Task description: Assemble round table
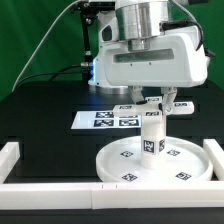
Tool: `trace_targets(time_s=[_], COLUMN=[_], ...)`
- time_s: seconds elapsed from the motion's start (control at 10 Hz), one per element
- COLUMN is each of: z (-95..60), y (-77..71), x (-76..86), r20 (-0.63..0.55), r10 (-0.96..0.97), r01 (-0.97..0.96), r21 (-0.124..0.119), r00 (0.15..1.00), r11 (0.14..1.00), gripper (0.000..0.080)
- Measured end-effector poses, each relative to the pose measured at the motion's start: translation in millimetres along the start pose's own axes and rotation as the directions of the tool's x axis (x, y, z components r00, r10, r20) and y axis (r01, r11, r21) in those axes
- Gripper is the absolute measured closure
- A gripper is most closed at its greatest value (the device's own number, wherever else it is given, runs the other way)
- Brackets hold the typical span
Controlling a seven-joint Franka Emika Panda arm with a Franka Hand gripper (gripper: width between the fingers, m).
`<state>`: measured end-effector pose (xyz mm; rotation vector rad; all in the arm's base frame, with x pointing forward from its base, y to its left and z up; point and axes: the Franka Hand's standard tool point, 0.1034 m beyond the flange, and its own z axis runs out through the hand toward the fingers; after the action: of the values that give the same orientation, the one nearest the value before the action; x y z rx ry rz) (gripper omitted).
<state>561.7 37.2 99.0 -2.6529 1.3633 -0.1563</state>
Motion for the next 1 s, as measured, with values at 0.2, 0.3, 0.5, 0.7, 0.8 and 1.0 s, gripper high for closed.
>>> trace_targets(time_s=[0.2, 0.3, 0.5, 0.7, 0.8, 1.0], z=[-0.3, -7.4, -19.0, -21.0, -19.7, -19.6], y=[-0.7, -6.6, -14.6, -16.7, -14.3, -14.0], x=[-1.5, -4.8, -2.6, -5.9, -5.7, -4.9], r20=[0.010, 0.047, 0.066, 0.093, 0.094, 0.094], r10=[-0.059, -0.118, -0.429, -0.655, -0.691, -0.769], r01=[0.059, 0.119, 0.431, 0.658, 0.695, 0.772], r21=[-0.008, -0.024, -0.012, -0.009, -0.006, 0.003], r00=[0.998, 0.992, 0.901, 0.750, 0.717, 0.632], r11=[0.998, 0.993, 0.902, 0.753, 0.719, 0.635], gripper=[0.0196, 0.0164, 0.0154, 0.0151, 0.0151, 0.0151])
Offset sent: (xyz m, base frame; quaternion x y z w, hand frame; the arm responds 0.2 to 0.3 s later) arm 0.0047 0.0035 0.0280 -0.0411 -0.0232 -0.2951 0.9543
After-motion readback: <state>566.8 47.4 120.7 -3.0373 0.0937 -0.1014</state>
